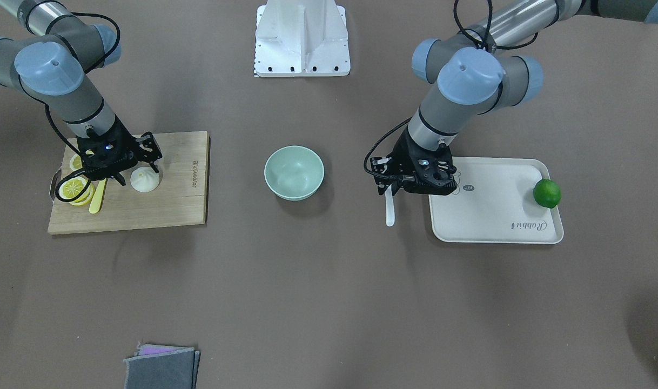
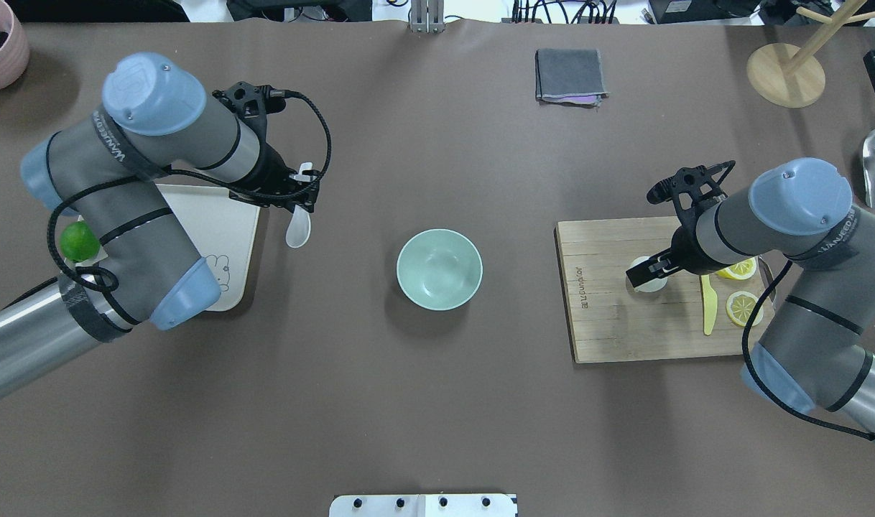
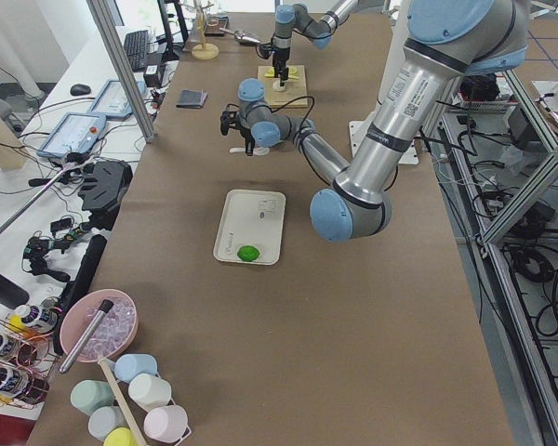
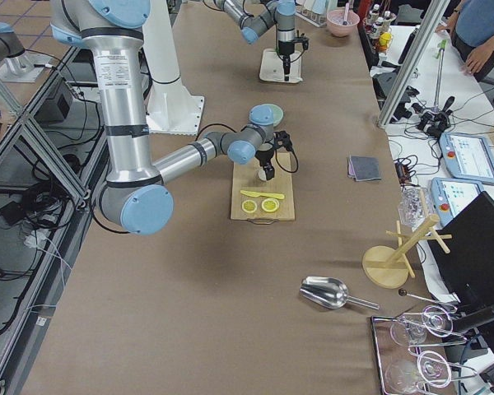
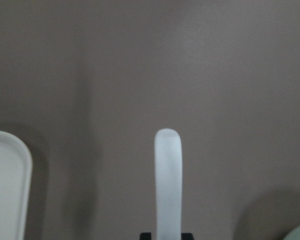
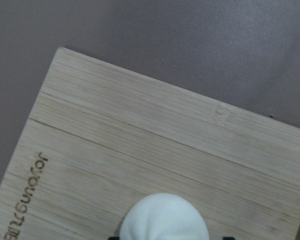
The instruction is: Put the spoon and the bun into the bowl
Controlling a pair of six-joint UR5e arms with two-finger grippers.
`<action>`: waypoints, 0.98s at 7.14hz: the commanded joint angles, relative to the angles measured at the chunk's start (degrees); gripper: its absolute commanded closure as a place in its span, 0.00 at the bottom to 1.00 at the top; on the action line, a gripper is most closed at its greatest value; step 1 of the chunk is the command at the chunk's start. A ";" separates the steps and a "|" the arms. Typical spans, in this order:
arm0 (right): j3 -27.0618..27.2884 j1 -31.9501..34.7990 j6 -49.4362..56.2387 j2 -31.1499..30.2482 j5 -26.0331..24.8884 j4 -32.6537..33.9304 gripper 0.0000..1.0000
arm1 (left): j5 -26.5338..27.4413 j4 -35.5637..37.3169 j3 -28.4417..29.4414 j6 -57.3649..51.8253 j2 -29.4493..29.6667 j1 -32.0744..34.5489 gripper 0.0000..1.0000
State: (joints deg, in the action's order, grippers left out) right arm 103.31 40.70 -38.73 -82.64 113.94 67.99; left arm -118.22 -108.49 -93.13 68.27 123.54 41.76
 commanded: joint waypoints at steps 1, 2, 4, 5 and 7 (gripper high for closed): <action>-0.83 -0.18 -0.03 0.20 -0.03 0.04 0.96 | 0.18 0.12 0.48 4.39 3.35 -0.62 1.00; -0.48 -0.18 -0.03 0.29 0.14 -0.05 1.00 | 0.36 0.21 2.40 5.98 5.63 -1.67 1.00; 0.66 -0.09 -1.25 3.52 0.41 0.04 1.00 | 4.73 0.04 4.00 10.19 8.81 -4.73 1.00; 0.58 -0.26 -4.04 5.98 0.41 0.04 1.00 | 7.88 -0.05 5.31 12.05 10.74 -6.67 1.00; 0.58 -0.62 -7.31 8.98 0.41 0.13 1.00 | 10.19 -0.05 7.08 12.86 12.25 -9.92 1.00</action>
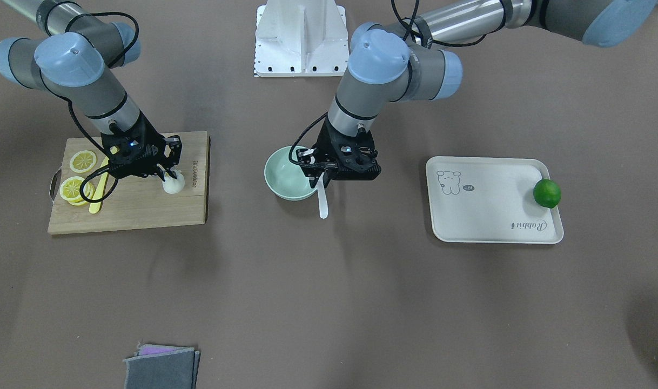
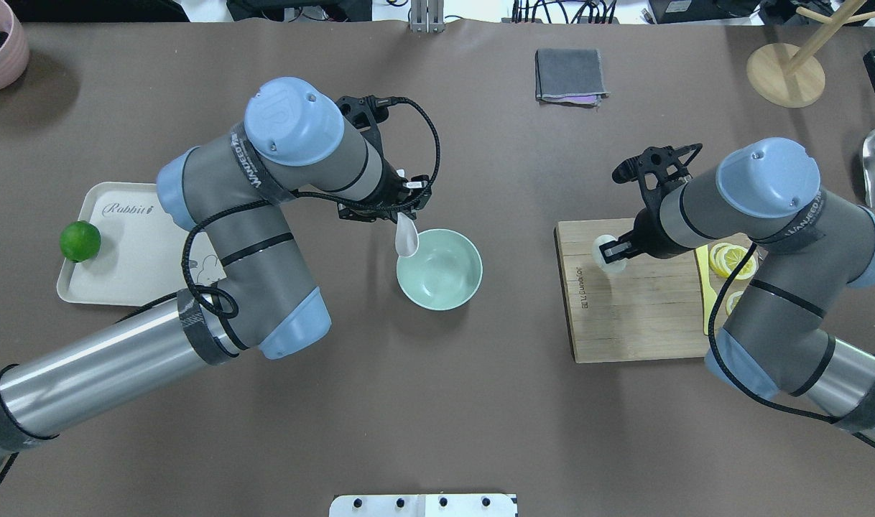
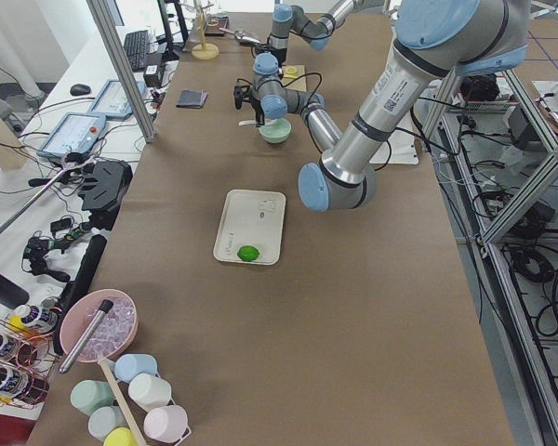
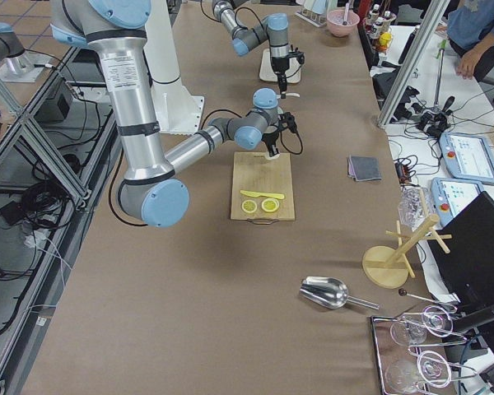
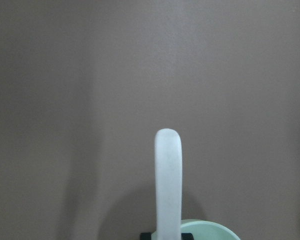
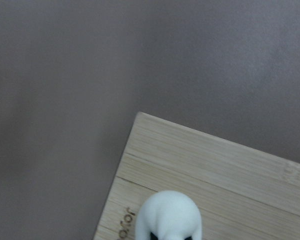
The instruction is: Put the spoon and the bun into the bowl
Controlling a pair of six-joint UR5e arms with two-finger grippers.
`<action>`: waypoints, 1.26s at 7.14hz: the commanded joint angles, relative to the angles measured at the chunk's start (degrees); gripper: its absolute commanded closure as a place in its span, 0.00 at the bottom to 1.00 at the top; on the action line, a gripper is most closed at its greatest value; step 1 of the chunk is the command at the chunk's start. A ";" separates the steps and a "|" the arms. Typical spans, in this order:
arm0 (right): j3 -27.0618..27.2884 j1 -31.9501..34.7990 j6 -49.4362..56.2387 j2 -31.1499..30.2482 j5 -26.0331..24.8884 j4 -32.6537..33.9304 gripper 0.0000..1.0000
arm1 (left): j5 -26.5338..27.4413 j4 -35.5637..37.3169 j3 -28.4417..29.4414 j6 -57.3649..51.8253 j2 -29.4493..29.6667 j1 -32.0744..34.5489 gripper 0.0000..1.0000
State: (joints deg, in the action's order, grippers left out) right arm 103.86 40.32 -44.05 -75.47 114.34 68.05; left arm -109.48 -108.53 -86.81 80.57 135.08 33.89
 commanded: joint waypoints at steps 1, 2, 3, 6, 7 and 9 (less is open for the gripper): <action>-0.15 -1.37 -5.23 3.82 0.00 -0.02 1.00 | 3.46 -0.28 0.93 0.73 0.54 -3.56 1.00; -0.41 -2.95 -8.74 5.84 -0.52 -0.02 1.00 | 4.09 -0.19 0.85 0.73 0.28 -4.79 0.75; -0.33 -3.31 -10.69 7.16 -0.61 -0.02 1.00 | 4.19 0.16 -0.02 0.81 0.19 -5.15 0.02; -2.51 -7.52 -17.45 14.18 -5.69 -0.02 1.00 | -3.31 0.25 -13.60 -5.81 -12.51 2.54 0.01; -4.00 -9.10 -19.48 16.91 -8.14 0.07 1.00 | -9.55 0.16 -16.52 -9.26 -16.73 7.45 0.01; -7.86 -12.36 -20.90 20.78 -13.51 -0.19 1.00 | -12.60 0.24 -18.22 -10.34 -20.46 10.84 0.01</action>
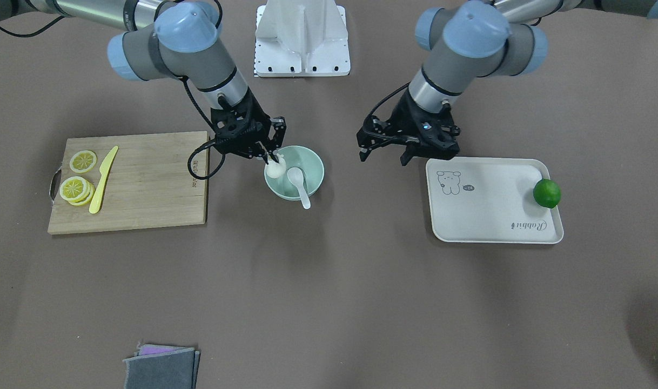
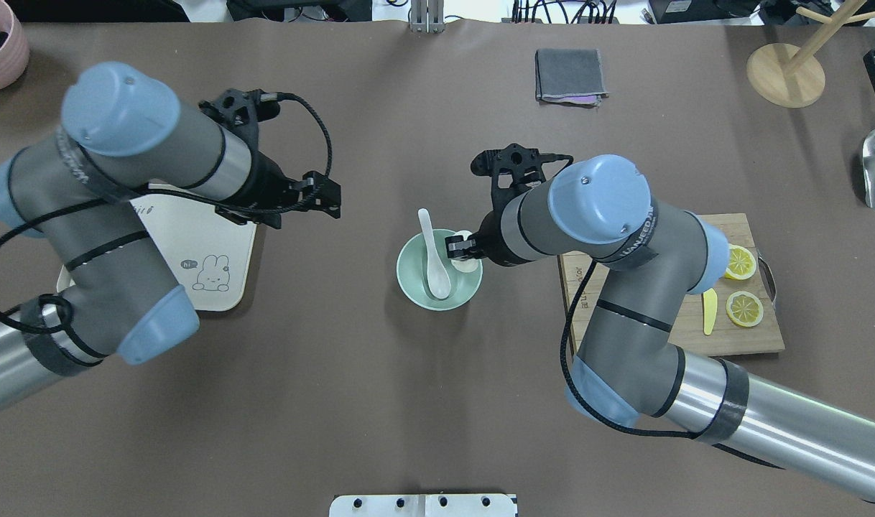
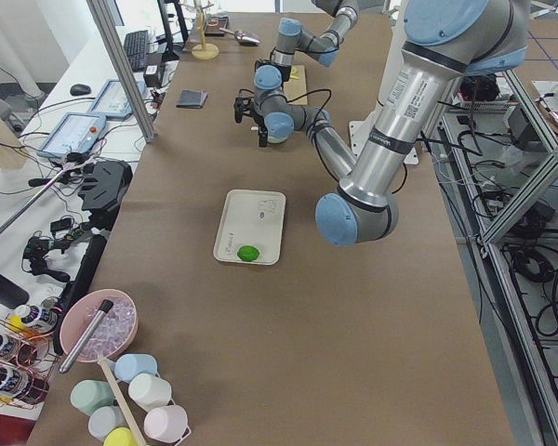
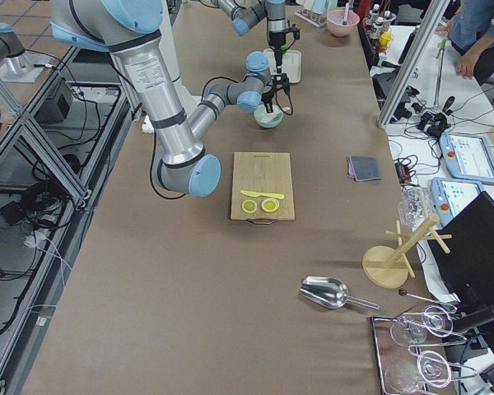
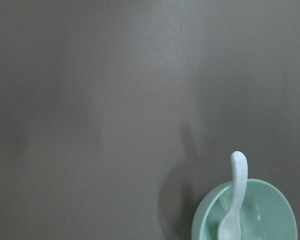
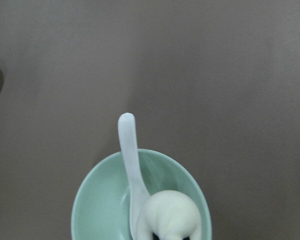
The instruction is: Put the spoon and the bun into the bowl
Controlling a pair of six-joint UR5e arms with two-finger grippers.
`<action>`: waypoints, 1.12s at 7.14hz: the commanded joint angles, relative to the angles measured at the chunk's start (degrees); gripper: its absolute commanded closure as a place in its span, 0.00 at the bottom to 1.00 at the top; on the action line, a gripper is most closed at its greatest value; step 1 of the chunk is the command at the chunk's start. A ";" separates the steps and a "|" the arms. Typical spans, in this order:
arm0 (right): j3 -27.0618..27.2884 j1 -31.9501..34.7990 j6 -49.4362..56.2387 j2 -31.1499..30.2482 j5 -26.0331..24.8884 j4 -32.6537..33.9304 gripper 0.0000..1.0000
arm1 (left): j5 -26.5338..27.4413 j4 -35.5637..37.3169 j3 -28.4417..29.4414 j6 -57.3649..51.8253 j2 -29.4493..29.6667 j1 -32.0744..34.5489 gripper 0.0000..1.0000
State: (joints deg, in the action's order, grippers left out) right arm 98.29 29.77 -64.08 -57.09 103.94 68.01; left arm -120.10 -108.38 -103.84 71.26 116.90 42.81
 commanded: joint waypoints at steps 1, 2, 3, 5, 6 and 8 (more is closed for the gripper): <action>-2.22 -2.35 -0.78 2.42 -3.31 -0.25 0.27 | -1.46 0.18 -0.66 -0.77 -2.81 2.01 0.01; -1.79 -2.26 -0.78 2.07 -3.40 -0.33 0.00 | -1.45 0.18 -0.31 -0.86 -3.60 2.36 0.01; -1.00 -1.48 -0.52 1.64 -3.22 -0.25 0.00 | -1.37 0.18 0.74 -0.94 -3.69 2.89 0.01; 2.43 1.07 1.23 -3.36 -1.82 -0.25 0.00 | -1.37 0.09 2.76 -1.47 -3.61 4.03 0.01; 2.52 1.08 1.24 -3.29 -1.90 -0.16 0.00 | -1.37 0.09 2.77 -1.47 -3.61 4.04 0.01; 3.66 7.44 1.67 -5.73 3.68 0.11 0.00 | -2.06 0.01 2.07 -4.43 -5.09 6.73 0.01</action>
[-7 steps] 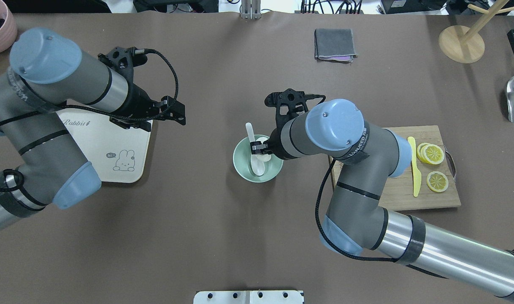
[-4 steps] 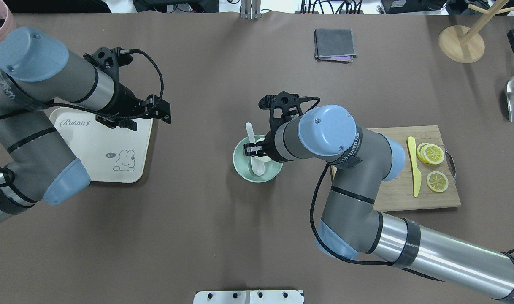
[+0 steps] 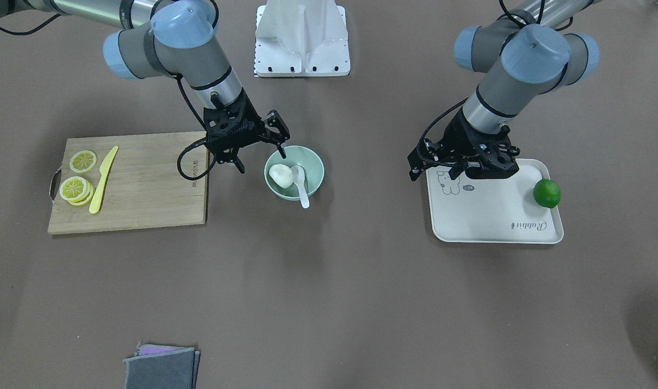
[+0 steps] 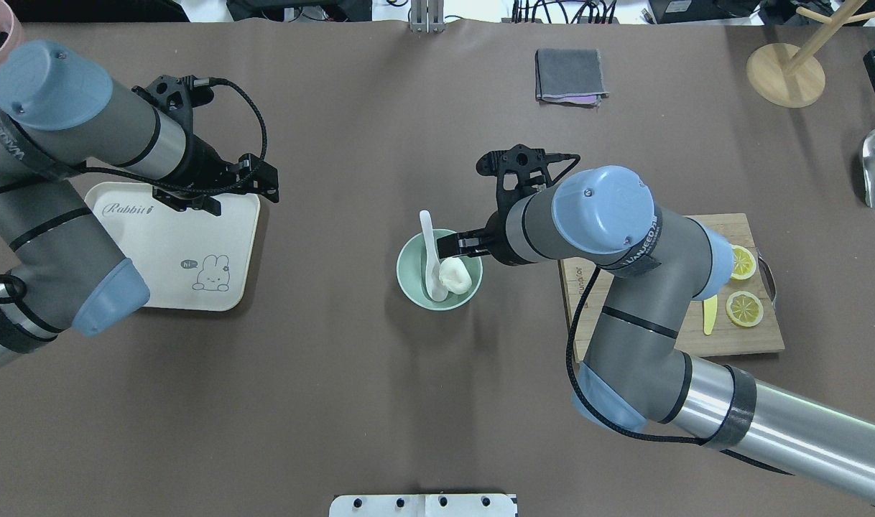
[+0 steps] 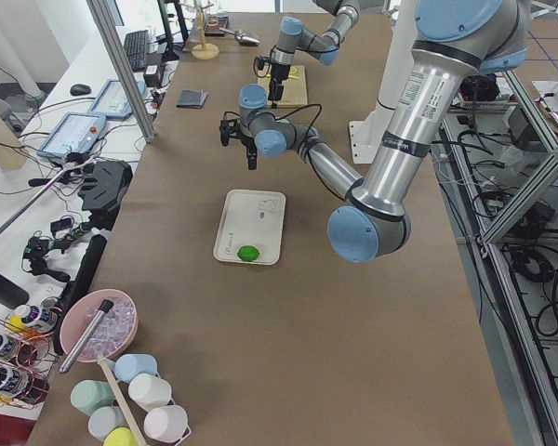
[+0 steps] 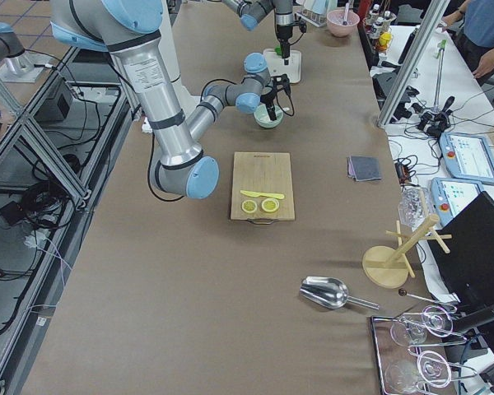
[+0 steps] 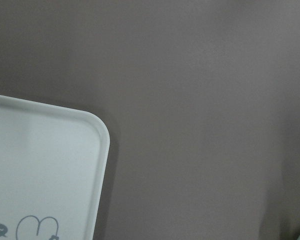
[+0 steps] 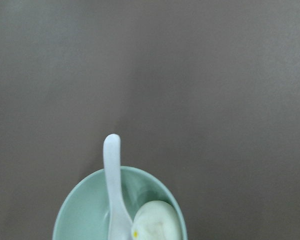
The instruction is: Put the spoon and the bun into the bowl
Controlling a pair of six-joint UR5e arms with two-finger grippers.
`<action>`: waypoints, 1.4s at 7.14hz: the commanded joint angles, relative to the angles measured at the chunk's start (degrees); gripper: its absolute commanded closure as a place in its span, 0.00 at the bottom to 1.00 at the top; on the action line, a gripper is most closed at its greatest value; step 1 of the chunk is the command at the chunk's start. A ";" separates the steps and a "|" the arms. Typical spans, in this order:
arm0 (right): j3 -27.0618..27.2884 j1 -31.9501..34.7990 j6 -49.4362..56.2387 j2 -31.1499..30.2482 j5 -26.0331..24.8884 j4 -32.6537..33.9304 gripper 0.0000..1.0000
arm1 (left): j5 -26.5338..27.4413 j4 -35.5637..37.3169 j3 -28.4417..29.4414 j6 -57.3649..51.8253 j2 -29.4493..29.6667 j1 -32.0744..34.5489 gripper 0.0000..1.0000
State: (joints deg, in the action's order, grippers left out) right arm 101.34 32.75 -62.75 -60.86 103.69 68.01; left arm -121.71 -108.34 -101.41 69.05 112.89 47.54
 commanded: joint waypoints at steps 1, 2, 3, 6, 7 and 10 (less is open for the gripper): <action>1.66 12.35 6.70 -6.86 10.59 0.10 0.00 | -0.20 0.32 -0.11 -10.08 -3.27 3.68 0.01; 2.19 18.25 16.42 -12.82 15.10 0.19 0.00 | -0.55 0.58 0.41 -22.87 -7.38 8.22 0.01; 1.67 21.45 25.92 -17.23 17.14 0.28 0.00 | -1.16 3.02 2.60 -34.57 -9.86 12.62 0.01; -7.95 39.44 50.79 -21.59 29.71 4.05 0.00 | -12.86 6.19 4.80 -52.73 -18.73 26.85 0.01; -12.96 43.24 56.45 -21.24 31.82 3.97 0.00 | -14.16 6.56 4.81 -56.79 -22.15 29.33 0.01; -19.85 49.06 63.70 -20.45 32.19 5.89 0.00 | -14.00 6.65 5.51 -67.43 -27.10 37.43 0.01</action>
State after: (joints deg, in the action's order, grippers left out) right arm 83.87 79.76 -1.63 -81.86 135.61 72.72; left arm -135.83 -101.88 -96.38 6.82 87.47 81.78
